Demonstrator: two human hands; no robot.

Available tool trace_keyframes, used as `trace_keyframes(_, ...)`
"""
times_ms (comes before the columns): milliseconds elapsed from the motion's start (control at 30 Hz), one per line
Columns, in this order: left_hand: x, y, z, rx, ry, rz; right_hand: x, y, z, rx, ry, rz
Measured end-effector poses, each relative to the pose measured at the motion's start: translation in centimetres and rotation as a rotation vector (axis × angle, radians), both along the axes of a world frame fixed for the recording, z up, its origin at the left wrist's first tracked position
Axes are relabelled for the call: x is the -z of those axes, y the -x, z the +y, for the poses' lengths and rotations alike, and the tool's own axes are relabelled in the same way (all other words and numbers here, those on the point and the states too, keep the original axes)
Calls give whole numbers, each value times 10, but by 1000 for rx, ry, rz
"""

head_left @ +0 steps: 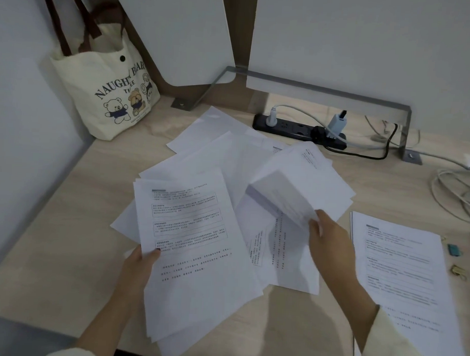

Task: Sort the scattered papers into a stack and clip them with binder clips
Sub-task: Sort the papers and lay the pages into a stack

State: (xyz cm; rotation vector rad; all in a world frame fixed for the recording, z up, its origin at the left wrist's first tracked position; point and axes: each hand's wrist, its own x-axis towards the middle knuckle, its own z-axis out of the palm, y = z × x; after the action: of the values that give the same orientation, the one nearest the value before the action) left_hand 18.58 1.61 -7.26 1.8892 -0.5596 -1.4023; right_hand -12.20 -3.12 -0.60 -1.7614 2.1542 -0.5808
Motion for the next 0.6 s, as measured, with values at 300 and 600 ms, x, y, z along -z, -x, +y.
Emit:
trace_keyframes(300, -4, 2, -1, 41, -4, 25, -59, 15, -5, 85, -56, -1387)
trace_keyframes(600, -5, 1, 0, 34, -25, 71, 41, 15, 22, 471, -399, -1139)
